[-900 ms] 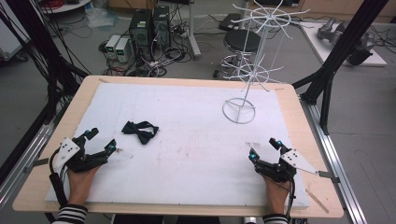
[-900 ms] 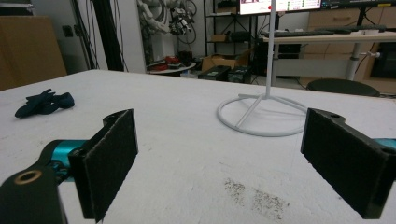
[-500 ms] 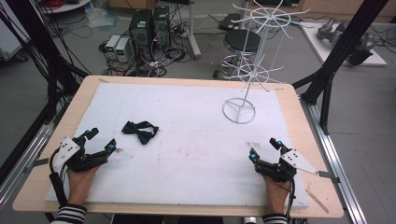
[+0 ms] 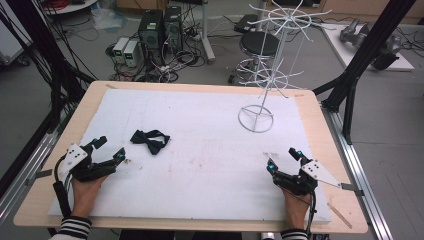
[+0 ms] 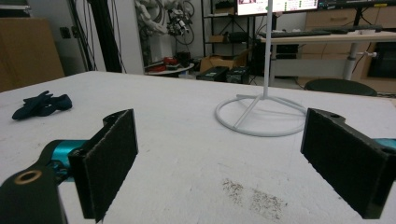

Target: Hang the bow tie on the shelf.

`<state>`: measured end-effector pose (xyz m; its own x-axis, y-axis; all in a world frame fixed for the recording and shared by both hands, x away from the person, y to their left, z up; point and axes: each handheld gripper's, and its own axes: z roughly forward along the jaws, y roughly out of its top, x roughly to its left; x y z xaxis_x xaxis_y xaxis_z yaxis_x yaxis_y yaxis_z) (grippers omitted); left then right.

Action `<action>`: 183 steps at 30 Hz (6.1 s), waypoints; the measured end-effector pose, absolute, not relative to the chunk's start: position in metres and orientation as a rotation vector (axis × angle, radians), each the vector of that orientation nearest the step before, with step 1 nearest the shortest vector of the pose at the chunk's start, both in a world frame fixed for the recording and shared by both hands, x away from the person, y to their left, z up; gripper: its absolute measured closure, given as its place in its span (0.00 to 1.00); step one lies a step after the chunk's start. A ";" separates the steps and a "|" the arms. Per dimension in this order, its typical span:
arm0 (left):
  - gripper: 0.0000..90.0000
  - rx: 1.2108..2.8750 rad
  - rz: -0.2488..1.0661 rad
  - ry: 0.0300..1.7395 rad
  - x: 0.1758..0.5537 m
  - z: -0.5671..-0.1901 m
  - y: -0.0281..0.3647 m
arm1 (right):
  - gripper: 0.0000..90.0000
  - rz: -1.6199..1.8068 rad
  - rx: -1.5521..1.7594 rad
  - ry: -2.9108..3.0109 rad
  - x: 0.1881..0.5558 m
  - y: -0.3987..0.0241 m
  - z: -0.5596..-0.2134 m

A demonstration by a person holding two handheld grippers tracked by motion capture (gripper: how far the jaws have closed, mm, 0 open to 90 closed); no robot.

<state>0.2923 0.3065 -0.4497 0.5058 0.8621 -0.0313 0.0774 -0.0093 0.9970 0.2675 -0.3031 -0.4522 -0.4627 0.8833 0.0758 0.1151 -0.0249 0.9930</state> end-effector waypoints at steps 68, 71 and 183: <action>0.27 2.287 0.485 0.795 0.436 -0.395 0.231 | 0.11 1.572 1.080 1.612 0.268 -0.305 -0.452; 0.28 2.344 0.476 0.778 0.441 -0.397 0.227 | 0.11 1.571 1.080 1.611 0.268 -0.305 -0.452; 0.98 1.983 0.321 0.718 0.432 -0.384 0.205 | 0.11 1.592 1.099 1.591 0.268 -0.308 -0.453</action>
